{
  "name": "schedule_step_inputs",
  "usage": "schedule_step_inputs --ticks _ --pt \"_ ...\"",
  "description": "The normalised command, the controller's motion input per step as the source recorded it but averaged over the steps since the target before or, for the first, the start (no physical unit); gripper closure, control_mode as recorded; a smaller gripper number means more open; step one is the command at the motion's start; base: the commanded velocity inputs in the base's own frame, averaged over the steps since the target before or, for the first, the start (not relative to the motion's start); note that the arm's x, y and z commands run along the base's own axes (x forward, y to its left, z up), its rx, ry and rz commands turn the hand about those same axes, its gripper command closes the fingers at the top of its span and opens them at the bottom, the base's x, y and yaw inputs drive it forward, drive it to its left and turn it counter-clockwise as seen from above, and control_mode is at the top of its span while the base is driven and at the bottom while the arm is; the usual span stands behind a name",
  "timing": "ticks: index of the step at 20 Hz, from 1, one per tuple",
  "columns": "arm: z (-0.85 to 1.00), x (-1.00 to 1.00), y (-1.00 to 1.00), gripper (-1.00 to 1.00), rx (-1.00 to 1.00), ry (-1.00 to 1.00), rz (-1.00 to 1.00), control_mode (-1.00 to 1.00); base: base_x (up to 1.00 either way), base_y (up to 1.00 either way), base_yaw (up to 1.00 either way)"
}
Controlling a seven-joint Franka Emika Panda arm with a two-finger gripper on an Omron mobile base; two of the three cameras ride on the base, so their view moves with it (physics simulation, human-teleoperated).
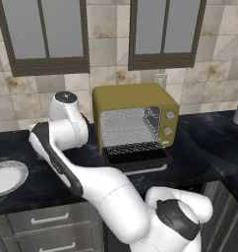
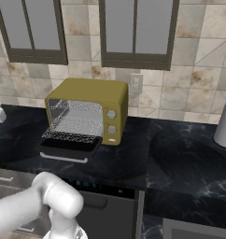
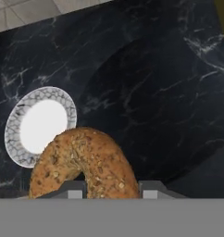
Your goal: Pick up the bagel from the plate, place it on the toaster oven rack, close the door, and set the timer.
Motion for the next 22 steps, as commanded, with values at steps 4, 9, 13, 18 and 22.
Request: schedule_step_inputs --ticks 4,9,13,18,22 --pt "0.29 -0.09 -1.00 1.00 0.02 -0.03 -0.01 -1.00 0.00 0.00 0.00" --pt "0.10 0.00 -1.00 1.00 0.03 0.00 -0.01 -1.00 0.00 0.00 0.00" --pt "0.01 0.00 -1.00 1.00 0.03 0.00 -0.01 -1.00 0.00 0.00 0.00" --pt "0.00 0.06 -0.98 1.00 0.03 0.00 -0.01 -1.00 0.00 0.00 0.00" --pt "0.00 0.07 -0.94 1.00 0.02 0.00 -0.02 -1.00 0.00 0.00 0.00"
